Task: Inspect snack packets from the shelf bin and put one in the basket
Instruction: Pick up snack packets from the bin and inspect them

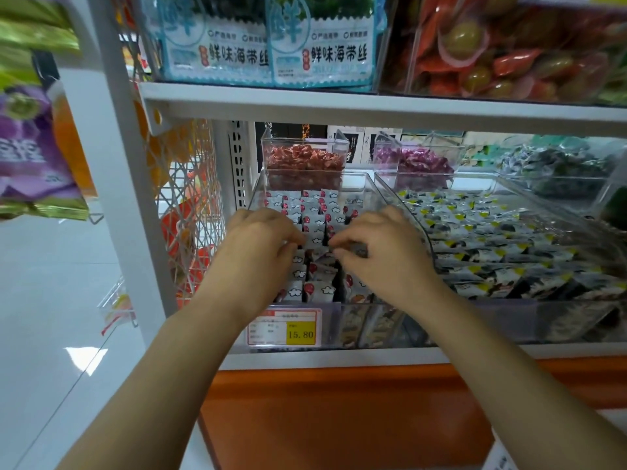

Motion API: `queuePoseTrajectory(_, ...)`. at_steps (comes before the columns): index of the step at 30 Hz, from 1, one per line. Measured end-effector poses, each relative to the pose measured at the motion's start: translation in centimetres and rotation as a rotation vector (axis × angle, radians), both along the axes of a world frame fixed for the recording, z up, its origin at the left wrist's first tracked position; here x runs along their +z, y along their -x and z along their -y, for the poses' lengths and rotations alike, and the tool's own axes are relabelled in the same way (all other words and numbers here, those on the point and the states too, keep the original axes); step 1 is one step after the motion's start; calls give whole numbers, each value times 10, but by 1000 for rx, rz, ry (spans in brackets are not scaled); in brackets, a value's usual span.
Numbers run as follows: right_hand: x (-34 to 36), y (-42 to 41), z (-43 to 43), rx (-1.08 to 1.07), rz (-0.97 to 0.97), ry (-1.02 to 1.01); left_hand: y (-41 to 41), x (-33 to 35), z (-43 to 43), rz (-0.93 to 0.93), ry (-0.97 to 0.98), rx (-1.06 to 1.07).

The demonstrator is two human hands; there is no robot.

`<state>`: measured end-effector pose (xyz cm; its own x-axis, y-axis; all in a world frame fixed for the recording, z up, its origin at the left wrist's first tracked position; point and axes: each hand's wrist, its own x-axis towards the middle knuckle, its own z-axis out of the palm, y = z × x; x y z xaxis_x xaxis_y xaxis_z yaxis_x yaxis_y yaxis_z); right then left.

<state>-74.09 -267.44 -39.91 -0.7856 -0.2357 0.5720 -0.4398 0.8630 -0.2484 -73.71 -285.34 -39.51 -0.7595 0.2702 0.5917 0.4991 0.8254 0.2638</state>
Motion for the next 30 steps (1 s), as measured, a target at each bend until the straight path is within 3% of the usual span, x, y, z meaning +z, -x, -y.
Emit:
queuePoseTrajectory(5,-5,10,13,24,47,-221,-1,2,-2,-11,-11,-31)
queuePoseTrajectory(7,-2,9,10,45,18,-50,-2,2,-2,-3,-41,-29)
queuePoseTrajectory(11,12,-7,-4,22,-78,496,-8,4,-7,35,-161,-51)
queuePoseTrajectory(16,11,-27,-26,-67,-174,776,-11,2,-20,181,-306,-70)
queuePoseTrajectory(20,7,-36,-36,-28,-78,976,-16,1,-30,313,-434,-168)
queuePoseTrajectory(30,9,-42,-60,142,431,1421,-16,5,-40,696,-1057,-273)
